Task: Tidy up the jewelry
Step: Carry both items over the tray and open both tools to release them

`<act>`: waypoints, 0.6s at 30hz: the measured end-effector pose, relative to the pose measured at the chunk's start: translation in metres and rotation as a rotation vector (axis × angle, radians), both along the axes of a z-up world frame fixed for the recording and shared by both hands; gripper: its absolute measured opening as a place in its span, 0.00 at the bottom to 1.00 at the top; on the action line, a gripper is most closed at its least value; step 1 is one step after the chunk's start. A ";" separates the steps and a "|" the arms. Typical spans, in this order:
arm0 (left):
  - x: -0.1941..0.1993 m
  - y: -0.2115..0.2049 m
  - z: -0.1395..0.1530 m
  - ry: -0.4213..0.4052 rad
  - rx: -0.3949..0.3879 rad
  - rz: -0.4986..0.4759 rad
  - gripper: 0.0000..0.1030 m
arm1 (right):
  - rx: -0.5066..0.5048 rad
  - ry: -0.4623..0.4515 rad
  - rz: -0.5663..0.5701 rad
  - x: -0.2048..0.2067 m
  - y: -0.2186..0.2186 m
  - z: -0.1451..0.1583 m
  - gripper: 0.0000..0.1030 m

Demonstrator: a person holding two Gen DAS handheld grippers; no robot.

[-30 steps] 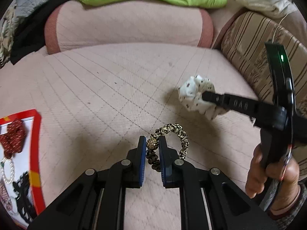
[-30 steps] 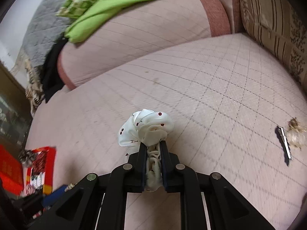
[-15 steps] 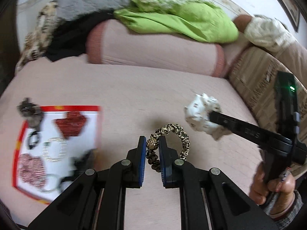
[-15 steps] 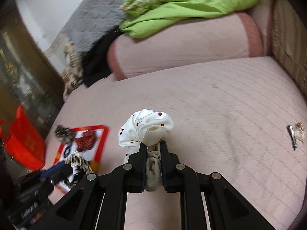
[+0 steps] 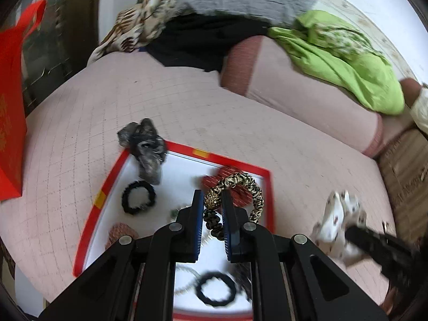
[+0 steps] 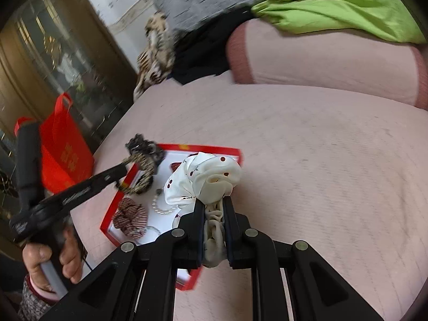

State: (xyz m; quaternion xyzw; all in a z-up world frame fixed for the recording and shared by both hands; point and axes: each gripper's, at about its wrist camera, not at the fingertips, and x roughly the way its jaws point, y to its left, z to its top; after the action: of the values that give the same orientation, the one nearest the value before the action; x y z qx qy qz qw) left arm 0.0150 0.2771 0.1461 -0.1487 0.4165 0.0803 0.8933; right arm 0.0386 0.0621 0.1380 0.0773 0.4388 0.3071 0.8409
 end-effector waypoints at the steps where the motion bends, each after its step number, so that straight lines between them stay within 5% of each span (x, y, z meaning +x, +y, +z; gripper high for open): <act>1: 0.004 0.005 -0.004 0.003 -0.002 0.006 0.12 | -0.003 0.002 0.013 0.002 0.010 -0.002 0.14; 18: 0.072 0.061 -0.094 0.104 -0.064 0.071 0.12 | -0.114 0.115 0.110 0.047 0.094 -0.082 0.14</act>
State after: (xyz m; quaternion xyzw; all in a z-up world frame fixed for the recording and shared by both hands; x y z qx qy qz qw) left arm 0.0872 0.3382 0.0522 -0.1875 0.4594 0.1061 0.8617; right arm 0.0859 0.1561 0.0559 0.0227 0.5066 0.3225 0.7993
